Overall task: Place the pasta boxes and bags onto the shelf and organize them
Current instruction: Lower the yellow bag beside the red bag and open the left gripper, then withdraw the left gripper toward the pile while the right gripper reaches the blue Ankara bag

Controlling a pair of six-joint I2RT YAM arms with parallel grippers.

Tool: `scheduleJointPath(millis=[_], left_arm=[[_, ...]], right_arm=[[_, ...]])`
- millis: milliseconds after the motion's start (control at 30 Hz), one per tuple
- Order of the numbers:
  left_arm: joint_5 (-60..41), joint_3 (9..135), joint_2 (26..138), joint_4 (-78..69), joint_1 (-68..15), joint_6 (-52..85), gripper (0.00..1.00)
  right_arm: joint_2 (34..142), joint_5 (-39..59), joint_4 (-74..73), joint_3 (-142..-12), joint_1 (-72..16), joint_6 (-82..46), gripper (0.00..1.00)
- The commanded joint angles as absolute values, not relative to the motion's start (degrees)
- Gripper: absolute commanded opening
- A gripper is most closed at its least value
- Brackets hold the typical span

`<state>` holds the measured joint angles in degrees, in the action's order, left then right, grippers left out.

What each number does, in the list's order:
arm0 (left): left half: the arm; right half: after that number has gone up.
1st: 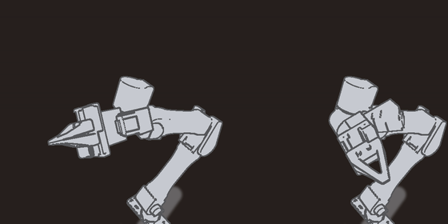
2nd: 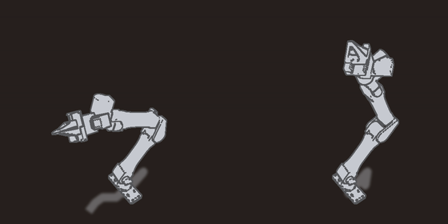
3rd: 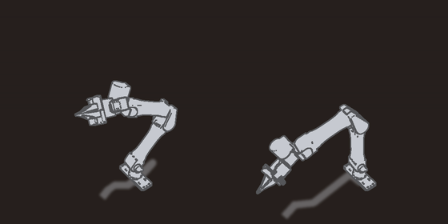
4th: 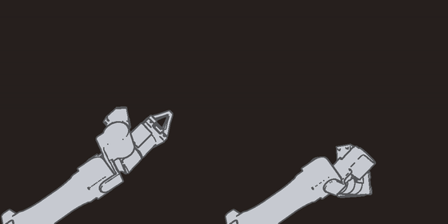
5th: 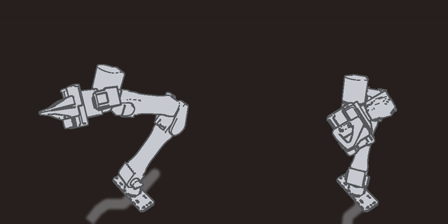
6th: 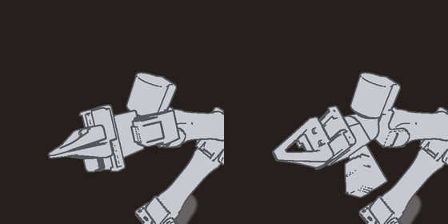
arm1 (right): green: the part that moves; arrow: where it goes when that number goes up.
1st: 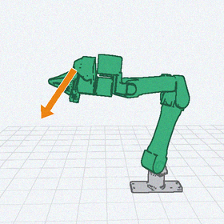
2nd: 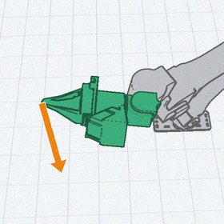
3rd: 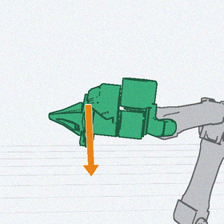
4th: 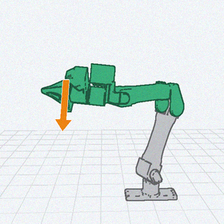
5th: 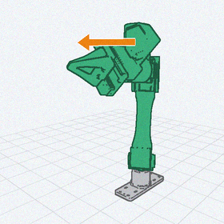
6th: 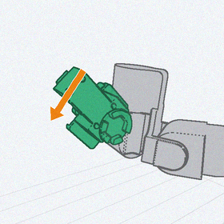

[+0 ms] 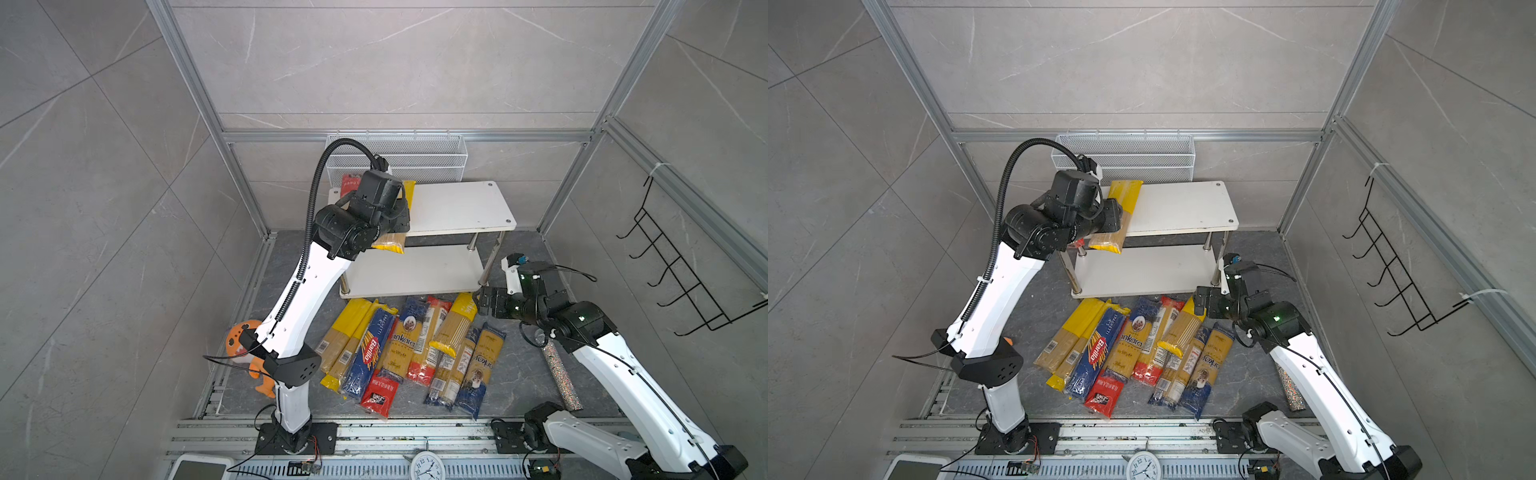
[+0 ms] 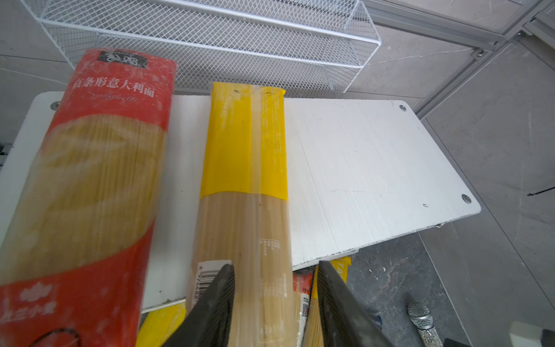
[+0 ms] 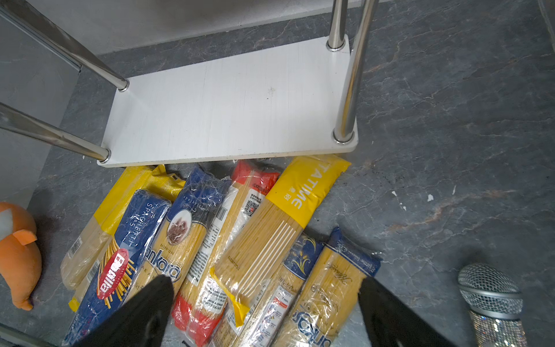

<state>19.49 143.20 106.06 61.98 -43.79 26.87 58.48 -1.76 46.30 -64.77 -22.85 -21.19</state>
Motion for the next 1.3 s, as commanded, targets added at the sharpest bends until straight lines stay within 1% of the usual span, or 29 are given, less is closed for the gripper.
scheduleJointPath(millis=[0,133,267,367,533,633,767,1000,1167,1267], left_arm=[[21.8,140.7,100.7,59.1,-48.3,25.1,0.51],[27.5,130.4,94.2,57.1,-54.7,24.5,0.54],[35.0,114.1,84.2,54.0,-62.4,27.1,0.54],[39.8,101.0,76.1,53.4,-67.0,32.2,0.55],[40.4,80.1,62.0,53.5,-69.5,42.6,0.55],[39.3,71.7,55.4,53.8,-69.6,46.3,0.55],[39.3,66.6,51.4,55.5,-69.6,47.5,0.57],[39.7,62.6,49.9,57.2,-69.6,46.9,0.62],[39.5,56.1,44.9,55.0,-69.6,47.6,0.69],[39.9,53.0,41.1,55.2,-69.5,49.1,0.72]], right_arm=[[57.4,-1.7,48.4,-66.1,-22.7,-21.3,1.00],[56.7,-1.5,50.3,-65.8,-22.7,-21.2,1.00],[56.8,0.4,51.8,-64.4,-22.9,-21.8,1.00],[57.0,1.3,52.3,-62.1,-23.6,-23.9,1.00],[54.7,3.1,49.7,-57.0,-27.1,-28.5,1.00],[55.1,1.9,48.6,-55.8,-30.7,-31.0,1.00],[58.8,-1.6,46.9,-56.0,-37.1,-34.2,1.00],[69.6,-3.4,40.8,-56.6,-46.7,-41.0,1.00],[78.0,-1.3,36.0,-58.3,-50.8,-44.8,1.00],[82.2,0.4,32.9,-59.1,-51.8,-47.0,1.00]])
